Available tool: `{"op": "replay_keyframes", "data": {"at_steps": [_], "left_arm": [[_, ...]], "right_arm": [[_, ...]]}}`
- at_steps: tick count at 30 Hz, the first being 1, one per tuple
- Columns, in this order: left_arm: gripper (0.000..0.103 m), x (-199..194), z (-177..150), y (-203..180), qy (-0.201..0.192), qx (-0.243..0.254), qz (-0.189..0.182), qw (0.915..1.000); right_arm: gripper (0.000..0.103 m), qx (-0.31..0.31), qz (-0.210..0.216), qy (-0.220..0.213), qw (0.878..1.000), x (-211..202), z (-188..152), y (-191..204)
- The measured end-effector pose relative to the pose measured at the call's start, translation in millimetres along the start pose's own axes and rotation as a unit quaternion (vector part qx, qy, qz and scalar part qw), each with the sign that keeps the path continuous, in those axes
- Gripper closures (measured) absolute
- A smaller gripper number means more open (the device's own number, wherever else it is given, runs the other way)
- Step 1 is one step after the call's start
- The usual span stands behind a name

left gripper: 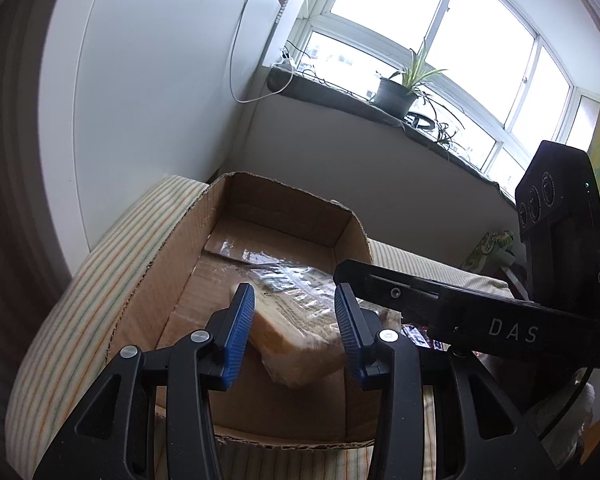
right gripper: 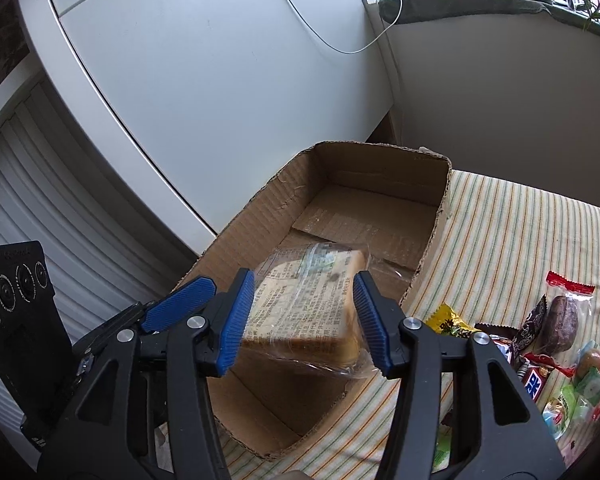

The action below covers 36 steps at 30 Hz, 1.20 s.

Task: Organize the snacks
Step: 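Carry the bread loaf into the cardboard box and open both grippers, then withdraw both grippers from the box back over the snacks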

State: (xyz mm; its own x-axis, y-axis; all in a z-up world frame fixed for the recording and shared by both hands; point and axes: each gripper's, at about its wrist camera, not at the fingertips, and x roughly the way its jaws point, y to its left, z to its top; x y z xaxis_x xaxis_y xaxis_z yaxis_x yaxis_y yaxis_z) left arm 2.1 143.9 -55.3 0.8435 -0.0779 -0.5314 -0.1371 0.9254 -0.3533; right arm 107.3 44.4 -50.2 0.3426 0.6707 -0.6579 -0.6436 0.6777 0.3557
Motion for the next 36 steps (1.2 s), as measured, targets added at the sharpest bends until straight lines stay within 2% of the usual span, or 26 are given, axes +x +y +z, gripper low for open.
{"op": "replay_keyframes", "data": {"at_steps": [9,12,19,22,25,29,36], "left_arm": [[0.064,-5,-1,-8,-0.005,0.002,-0.013,0.9999],[0.064,-6,-3,-14,-0.006,0.003,-0.021,0.9998],[0.064,-8,-7,-45,-0.002,0.028,-0.049,0.9984],[0.064,-5,-13,-62,0.008,0.044,-0.061,0.9971],[0.064,2,-21,-81,0.023,0.063,-0.072,0.9952],[0.064,18,-35,-106,0.049,0.087,-0.087,0.9913],[0.064,45,-56,-143,0.094,0.114,-0.109,0.9830]], "right_arm": [[0.048,0.006,-0.018,-0.025,1.000,-30,-4,-11],[0.048,0.005,-0.020,-0.034,0.999,-49,-6,-22],[0.047,0.003,-0.055,-0.062,0.997,-96,-21,-58],[0.033,0.001,-0.082,-0.079,0.994,-116,-31,-77],[0.031,-0.006,-0.122,-0.094,0.988,-134,-38,-92],[0.031,0.010,-0.144,-0.089,0.985,-157,-50,-121],[0.031,0.070,-0.181,-0.050,0.980,-174,-82,-184]]}}
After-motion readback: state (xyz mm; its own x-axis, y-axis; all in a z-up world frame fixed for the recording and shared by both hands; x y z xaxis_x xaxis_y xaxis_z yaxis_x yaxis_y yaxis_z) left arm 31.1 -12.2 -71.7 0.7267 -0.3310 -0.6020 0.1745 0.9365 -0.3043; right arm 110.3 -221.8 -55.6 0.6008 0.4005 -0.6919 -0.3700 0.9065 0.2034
